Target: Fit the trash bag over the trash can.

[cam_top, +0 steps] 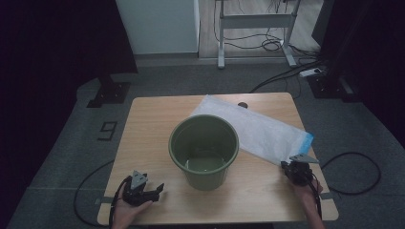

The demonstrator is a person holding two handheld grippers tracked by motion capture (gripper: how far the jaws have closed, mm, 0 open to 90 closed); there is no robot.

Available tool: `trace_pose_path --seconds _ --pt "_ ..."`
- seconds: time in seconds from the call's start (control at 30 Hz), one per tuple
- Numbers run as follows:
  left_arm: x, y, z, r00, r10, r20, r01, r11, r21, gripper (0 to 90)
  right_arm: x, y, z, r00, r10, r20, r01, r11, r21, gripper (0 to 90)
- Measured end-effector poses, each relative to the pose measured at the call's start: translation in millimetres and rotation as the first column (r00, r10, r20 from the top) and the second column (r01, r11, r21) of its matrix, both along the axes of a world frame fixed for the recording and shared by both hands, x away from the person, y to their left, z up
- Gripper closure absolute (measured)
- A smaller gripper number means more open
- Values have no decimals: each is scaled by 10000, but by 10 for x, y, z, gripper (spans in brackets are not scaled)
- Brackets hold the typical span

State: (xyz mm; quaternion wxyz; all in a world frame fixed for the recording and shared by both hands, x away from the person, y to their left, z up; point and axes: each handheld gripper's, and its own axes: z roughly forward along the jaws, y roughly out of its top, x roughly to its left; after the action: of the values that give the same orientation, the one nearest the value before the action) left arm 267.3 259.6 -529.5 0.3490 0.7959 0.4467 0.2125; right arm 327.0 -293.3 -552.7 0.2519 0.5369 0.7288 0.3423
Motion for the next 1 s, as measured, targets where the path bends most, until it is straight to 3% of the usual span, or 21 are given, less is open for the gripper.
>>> trace_pose_path --seconds 0.03,0.07,0.17,0.43,0.47,0.7,0.73,0.83,0.93,1.0 --pt "0 0 0 10000 0 0 0 10000 0 191 0 0 0 10000 0 0 0 10000 0 886" --pt "-10 -8 6 10000 -37 20 37 10000 6 191 -122 -49 -1 9999 69 -89 -67 9997 252 887" --pt "-25 -18 24 9999 -102 104 103 9999 -48 191 -295 -119 -2 9996 169 -218 -155 9979 625 887" --pt "-32 46 38 9999 -45 147 51 9992 -389 198 -666 -264 29 9994 325 -95 -318 9971 685 889" --pt "-29 49 36 9999 -31 134 36 9991 -416 198 -783 -297 30 9993 355 -90 -347 9966 741 889" --pt "-20 28 36 9999 -81 136 86 9992 -402 198 -1046 -379 8 9986 505 -165 -491 9958 770 883" --pt "-18 21 37 9999 -92 145 97 9991 -404 198 -1052 -380 9 9985 522 -150 -509 9958 761 858" --pt "-18 5 36 9998 -134 153 139 9993 -343 197 -1062 -312 61 9992 342 182 -351 9980 518 587" --pt "-14 1 32 9998 -125 133 129 9993 -344 197 -983 -67 189 9952 683 696 -716 9964 454 373" --pt "-11 0 27 9999 -125 117 129 9993 -338 197 -953 -10 206 9941 787 746 -821 9957 438 351"
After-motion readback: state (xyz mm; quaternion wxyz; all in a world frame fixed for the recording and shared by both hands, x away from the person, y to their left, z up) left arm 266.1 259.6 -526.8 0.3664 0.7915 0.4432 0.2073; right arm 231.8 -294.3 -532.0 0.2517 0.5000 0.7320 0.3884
